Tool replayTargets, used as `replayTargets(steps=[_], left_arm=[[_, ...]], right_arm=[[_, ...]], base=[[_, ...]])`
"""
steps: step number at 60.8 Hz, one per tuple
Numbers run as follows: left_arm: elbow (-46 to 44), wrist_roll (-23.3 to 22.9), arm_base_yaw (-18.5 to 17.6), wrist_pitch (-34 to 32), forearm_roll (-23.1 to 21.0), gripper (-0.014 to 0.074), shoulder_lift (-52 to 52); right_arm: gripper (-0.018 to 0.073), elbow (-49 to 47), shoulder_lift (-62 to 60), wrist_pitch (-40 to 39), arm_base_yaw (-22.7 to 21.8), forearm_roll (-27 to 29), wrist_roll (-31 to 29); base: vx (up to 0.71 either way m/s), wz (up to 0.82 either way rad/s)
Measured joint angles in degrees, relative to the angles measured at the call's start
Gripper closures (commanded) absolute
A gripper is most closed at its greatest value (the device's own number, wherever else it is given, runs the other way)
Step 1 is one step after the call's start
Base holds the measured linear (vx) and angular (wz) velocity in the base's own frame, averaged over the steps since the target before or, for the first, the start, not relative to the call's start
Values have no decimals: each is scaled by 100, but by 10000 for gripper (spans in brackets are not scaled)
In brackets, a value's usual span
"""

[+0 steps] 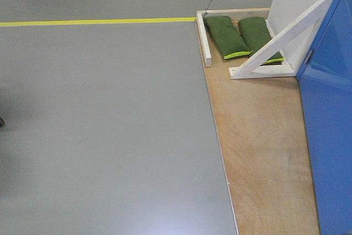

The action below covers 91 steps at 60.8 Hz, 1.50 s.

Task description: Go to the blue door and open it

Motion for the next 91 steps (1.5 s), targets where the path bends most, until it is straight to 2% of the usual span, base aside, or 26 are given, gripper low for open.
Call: replayTargets(steps=[10,18,23,31,39,50,67,76,77,91], left_arm=[[0,0,0,0,0,526,0],[0,0,0,0,0,526,0],[0,0,0,0,0,526,0],[0,0,0,0,0,526,0],[0,0,0,0,0,526,0],[0,0,0,0,0,526,0],[0,0,0,0,0,526,0],[0,0,0,0,0,526,0],[0,0,0,0,0,526,0],[0,0,0,0,0,526,0]], right_arm=[[557,-200,652,-860,-556,1040,0],[557,-726,1187,-1077,-849,1738,0],[557,-1190,1556,-1166,-955,1988,0],[557,-1768,2034,-1147,-998,2098,0],[557,-2142,2428,-773,-998,2098,11],[557,-2311,2797,-712,-998,2121,22],[557,-2338,2743,-181,-1040,2246,59],[557,-2296,2626,-131,-871,2444,64],[557,-2261,2529,-299,-642,2637,84],[557,-2261,2337,-358,-195,2710,104]], base=[[0,0],[0,0],[0,0],[0,0],[0,0],[0,0],[0,0],[0,0],[0,-2],[-1,-3]])
